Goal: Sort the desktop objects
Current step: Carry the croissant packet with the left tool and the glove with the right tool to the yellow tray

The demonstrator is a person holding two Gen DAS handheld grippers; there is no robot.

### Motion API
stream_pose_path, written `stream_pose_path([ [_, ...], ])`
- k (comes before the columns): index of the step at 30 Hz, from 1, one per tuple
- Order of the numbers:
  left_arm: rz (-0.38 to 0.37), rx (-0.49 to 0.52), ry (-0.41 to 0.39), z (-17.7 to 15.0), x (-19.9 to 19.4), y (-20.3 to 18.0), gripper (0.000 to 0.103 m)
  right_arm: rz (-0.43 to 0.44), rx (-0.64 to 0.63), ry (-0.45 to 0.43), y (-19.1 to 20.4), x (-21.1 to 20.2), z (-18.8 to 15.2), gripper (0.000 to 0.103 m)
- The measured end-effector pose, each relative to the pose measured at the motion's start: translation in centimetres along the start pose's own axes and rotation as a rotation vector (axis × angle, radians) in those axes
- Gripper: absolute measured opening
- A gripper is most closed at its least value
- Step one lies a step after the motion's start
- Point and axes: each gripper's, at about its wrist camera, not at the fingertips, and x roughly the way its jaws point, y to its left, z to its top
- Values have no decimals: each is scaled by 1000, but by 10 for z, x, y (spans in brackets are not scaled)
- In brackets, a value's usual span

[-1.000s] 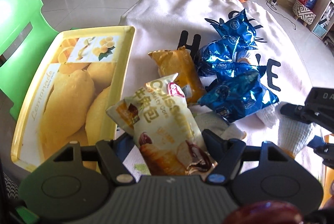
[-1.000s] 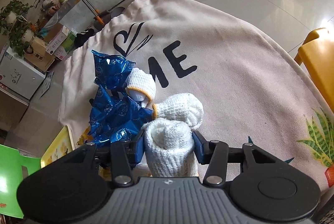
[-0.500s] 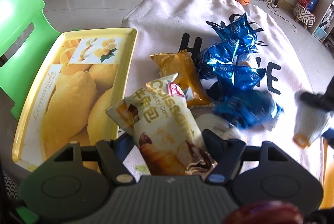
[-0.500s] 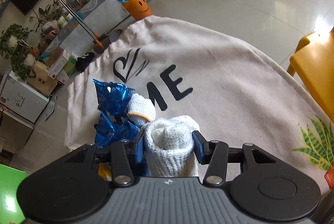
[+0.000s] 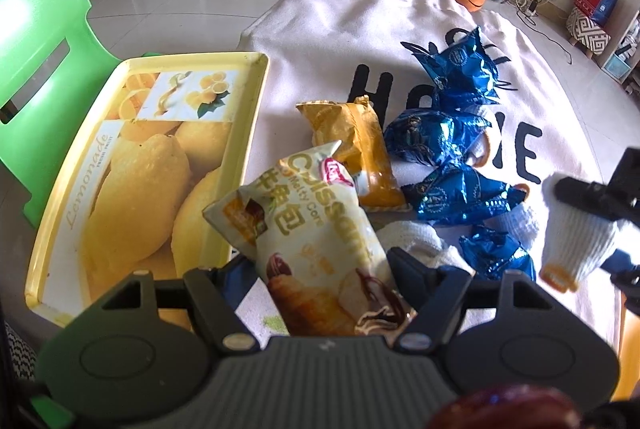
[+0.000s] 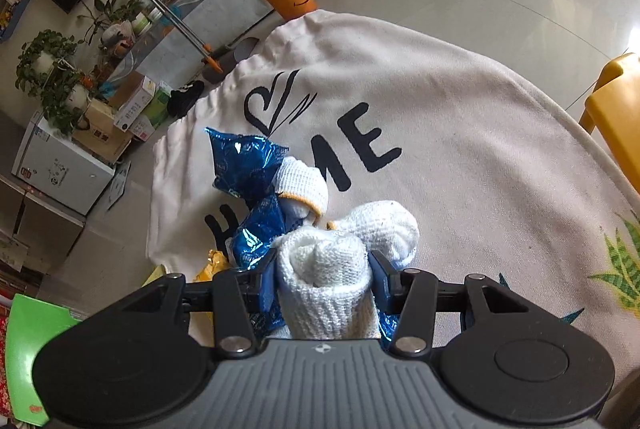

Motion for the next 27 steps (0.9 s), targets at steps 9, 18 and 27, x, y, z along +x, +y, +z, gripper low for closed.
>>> stream_pose_path([
  [9, 2, -70, -5, 10, -11, 19, 72, 5, -92, 60, 19, 2, -19, 48],
  [18, 66, -152, -77, 37, -35, 59, 72, 114, -222, 155, 59, 4, -53, 48],
  [27, 119, -239, -73, 70, -34, 95, 72, 147, -284, 244, 84, 27, -79, 48],
])
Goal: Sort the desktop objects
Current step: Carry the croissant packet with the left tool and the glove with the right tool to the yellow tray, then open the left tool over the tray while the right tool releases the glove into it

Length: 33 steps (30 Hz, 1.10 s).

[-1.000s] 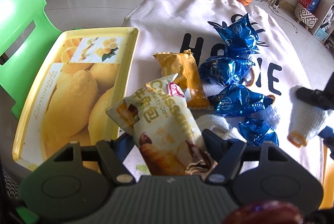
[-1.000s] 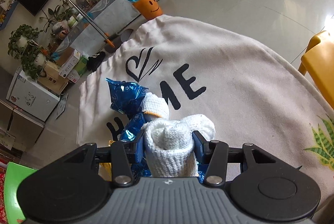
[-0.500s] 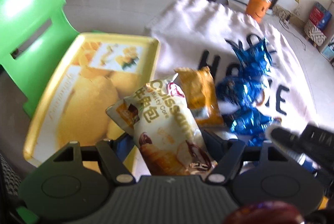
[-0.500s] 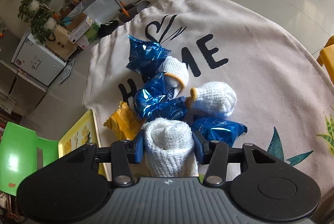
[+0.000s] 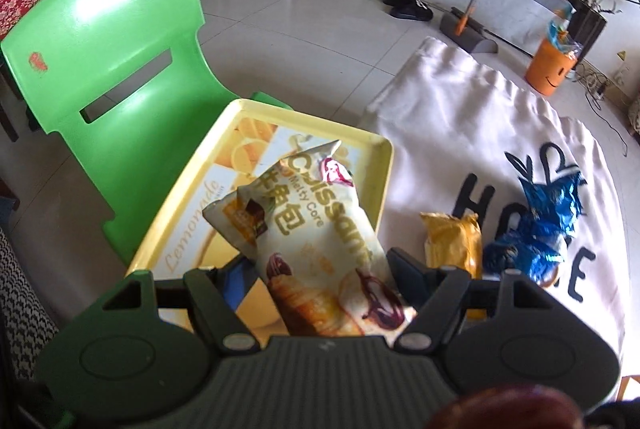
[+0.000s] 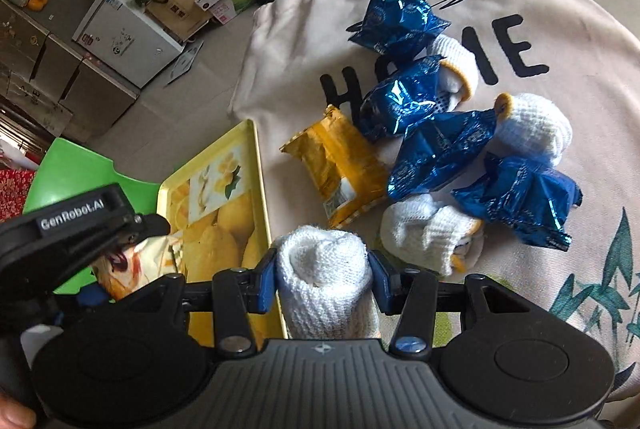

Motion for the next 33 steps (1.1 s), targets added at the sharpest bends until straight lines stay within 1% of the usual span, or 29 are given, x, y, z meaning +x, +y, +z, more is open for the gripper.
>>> stream_pose_path([
  [2, 6, -32, 0, 11, 3, 8, 72, 17, -1, 21, 6, 8, -2, 48],
  [6, 32, -112, 5, 34, 10, 28, 72, 81, -8, 76, 21, 28, -7, 48],
  [10, 64, -135, 3, 55, 20, 42, 72, 135, -43, 116, 41, 50, -12, 48],
  [12, 63, -152, 6, 63, 26, 48, 72, 158, -42, 125, 48, 59, -13, 50],
  [14, 58, -170, 16, 70, 31, 53, 72, 182, -46, 112, 56, 66, -16, 50],
  [16, 53, -165, 33, 75, 38, 55, 74, 204, -51, 107, 63, 70, -17, 58],
  [17, 56, -156, 47, 77, 41, 55, 81, 205, -47, 108, 65, 72, -18, 68],
  [18, 67, -156, 47, 78, 42, 56, 88, 205, -40, 100, 66, 72, -18, 74],
  [20, 89, -162, 14, 77, 39, 58, 93, 206, -43, 76, 67, 70, -18, 74],
  [21, 90, -158, 14, 78, 38, 57, 95, 195, -54, 71, 67, 69, -18, 74],
  [24, 62, -166, 9, 77, 33, 55, 96, 156, -80, 42, 68, 64, -16, 74],
  [27, 53, -144, 5, 74, 29, 49, 99, 136, -60, 31, 64, 60, -13, 74],
  [30, 27, -129, 14, 70, 27, 44, 99, 107, -40, 30, 59, 54, -10, 74],
  [33, 19, -109, 20, 66, 27, 37, 100, 72, -14, 25, 52, 50, -8, 74],
])
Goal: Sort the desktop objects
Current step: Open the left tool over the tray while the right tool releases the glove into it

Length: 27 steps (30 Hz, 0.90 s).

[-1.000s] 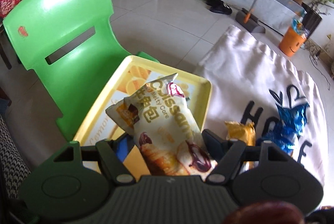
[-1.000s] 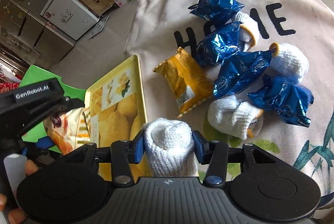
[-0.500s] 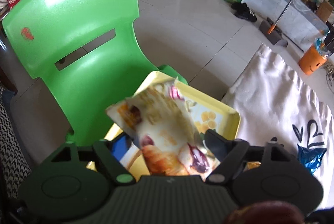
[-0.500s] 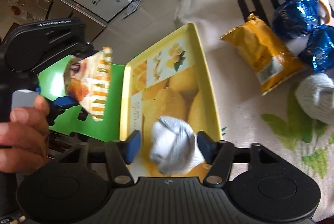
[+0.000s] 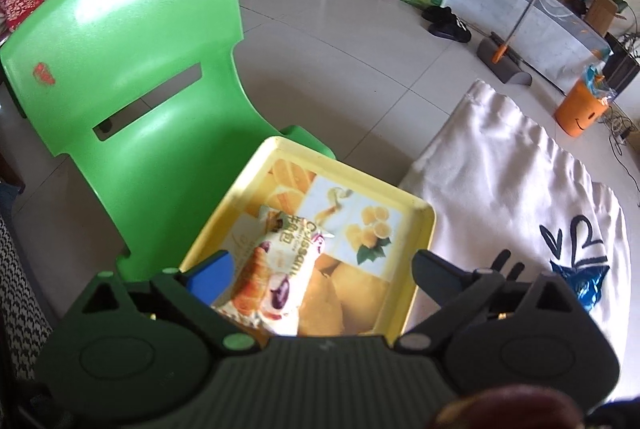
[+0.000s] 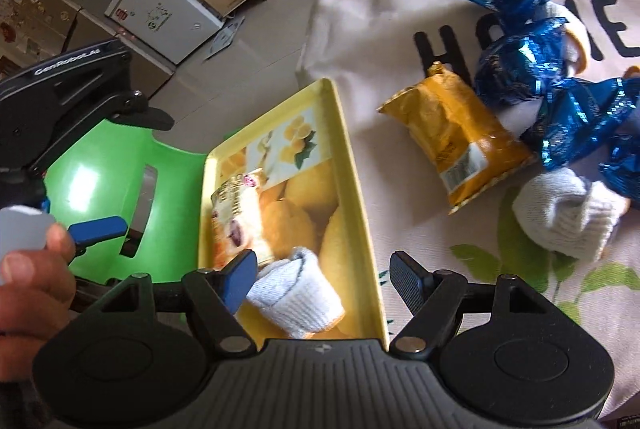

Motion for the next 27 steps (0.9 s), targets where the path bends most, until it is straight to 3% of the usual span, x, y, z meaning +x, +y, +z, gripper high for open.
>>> stream_pose_path([
  [10, -34, 65, 3, -19, -4, -20, 102, -94, 57, -50, -21, -23, 7, 74],
  [19, -73, 208, -5, -46, -13, -51, 102, -251, 67, -77, -55, -67, 16, 74],
  [27, -122, 308, 20, -75, -20, -73, 102, -320, 85, -99, -81, -109, 14, 79],
])
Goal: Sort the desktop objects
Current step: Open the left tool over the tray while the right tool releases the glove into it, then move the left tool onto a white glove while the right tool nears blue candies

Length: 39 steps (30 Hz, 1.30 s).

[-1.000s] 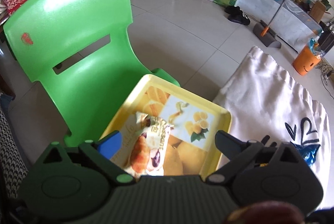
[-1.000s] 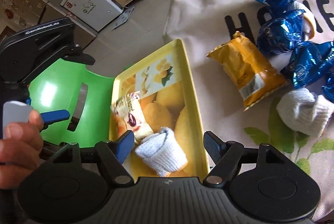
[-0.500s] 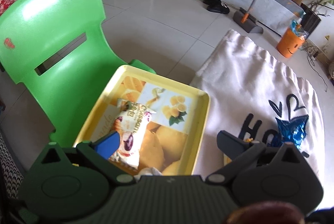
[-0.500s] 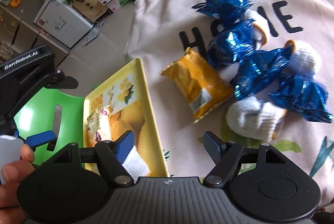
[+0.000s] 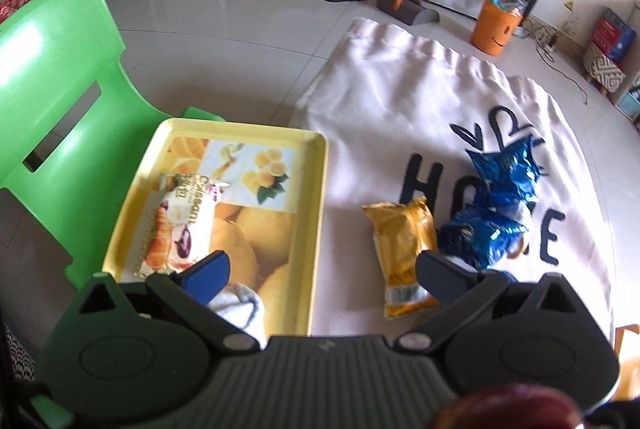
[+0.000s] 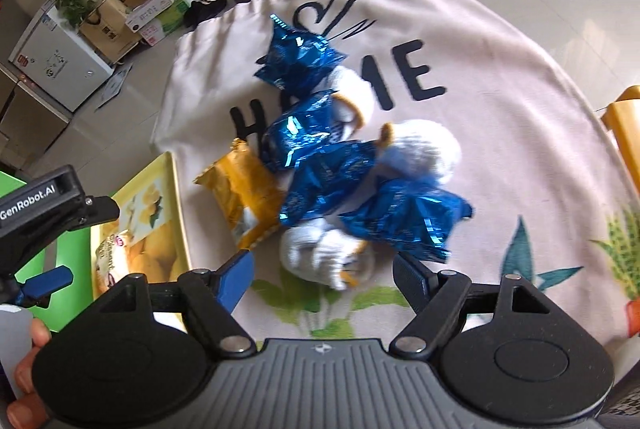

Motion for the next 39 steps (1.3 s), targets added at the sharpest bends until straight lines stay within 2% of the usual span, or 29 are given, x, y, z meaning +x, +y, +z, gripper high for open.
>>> stream_pose_path([
  [6, -32, 36, 11, -11, -2, -17, 102, -44, -3, -26, -28, -11, 6, 81],
  [12, -48, 48, 37, -16, 3, -30, 102, -82, 91, -5, -58, -2, 9, 81],
  [20, -31, 49, 64, -21, 15, -39, 102, -86, 212, 1, -84, 3, 13, 81],
  [26, -17, 48, 92, -26, 30, -44, 102, -88, 277, -8, -93, 7, 16, 81],
  [36, -48, 86, 155, -44, 56, -69, 102, -107, 340, -22, -107, 15, 19, 81],
  [39, -23, 103, 172, -50, 66, -74, 102, -112, 367, -23, -111, 18, 20, 81],
])
